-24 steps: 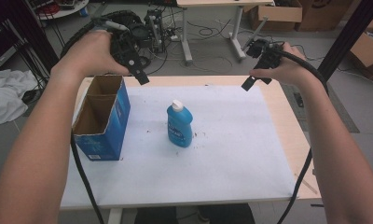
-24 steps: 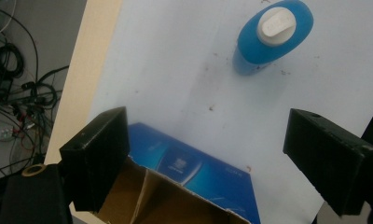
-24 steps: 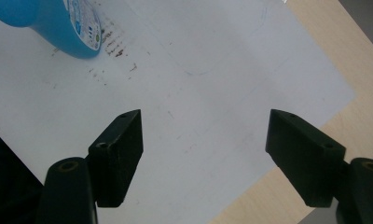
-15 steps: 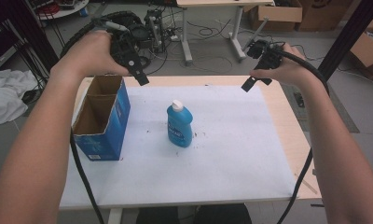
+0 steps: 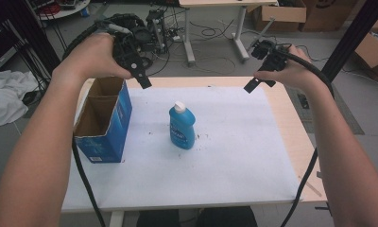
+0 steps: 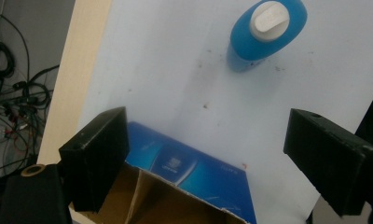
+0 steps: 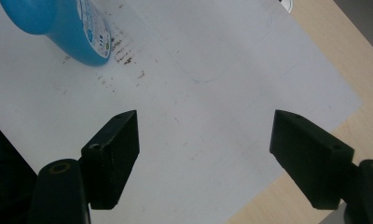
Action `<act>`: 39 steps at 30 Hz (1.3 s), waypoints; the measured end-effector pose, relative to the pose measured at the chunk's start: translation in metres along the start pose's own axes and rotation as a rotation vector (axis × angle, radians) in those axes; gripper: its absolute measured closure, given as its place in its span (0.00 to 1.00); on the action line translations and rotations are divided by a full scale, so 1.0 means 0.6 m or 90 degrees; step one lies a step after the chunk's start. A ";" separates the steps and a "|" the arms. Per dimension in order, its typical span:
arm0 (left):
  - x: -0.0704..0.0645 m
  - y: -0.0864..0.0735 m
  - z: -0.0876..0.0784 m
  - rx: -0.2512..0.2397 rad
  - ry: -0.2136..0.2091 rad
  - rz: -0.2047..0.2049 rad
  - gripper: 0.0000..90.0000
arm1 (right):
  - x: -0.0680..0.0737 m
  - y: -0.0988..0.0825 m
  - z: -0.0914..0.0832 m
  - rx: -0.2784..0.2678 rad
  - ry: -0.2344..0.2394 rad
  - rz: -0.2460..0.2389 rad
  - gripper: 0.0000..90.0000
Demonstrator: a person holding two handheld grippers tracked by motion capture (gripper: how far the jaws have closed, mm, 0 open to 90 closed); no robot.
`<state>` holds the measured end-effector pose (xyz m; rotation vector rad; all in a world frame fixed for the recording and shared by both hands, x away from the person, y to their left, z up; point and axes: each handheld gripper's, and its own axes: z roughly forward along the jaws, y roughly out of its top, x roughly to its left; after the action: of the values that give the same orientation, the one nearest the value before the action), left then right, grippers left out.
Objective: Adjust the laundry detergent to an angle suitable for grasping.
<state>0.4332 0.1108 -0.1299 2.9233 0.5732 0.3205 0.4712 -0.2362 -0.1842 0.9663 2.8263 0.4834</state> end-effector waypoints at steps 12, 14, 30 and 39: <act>-0.004 -0.002 0.000 0.006 -0.002 -0.001 0.17 | 0.011 -0.016 -0.006 -0.047 0.002 -0.004 0.27; -0.005 -0.003 0.000 0.007 -0.003 -0.004 0.17 | 0.013 -0.018 -0.006 -0.051 0.003 -0.003 0.27; -0.010 -0.006 -0.001 0.010 -0.008 -0.006 0.17 | 0.073 -0.011 0.000 -0.086 -0.007 -0.013 0.28; -0.012 -0.003 0.001 0.011 -0.012 -0.002 0.17 | 0.100 -0.002 0.023 -0.105 0.003 -0.007 0.26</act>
<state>0.4261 0.1098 -0.1322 2.9381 0.5801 0.2884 0.4259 -0.1964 -0.1978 0.9178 2.7410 0.7056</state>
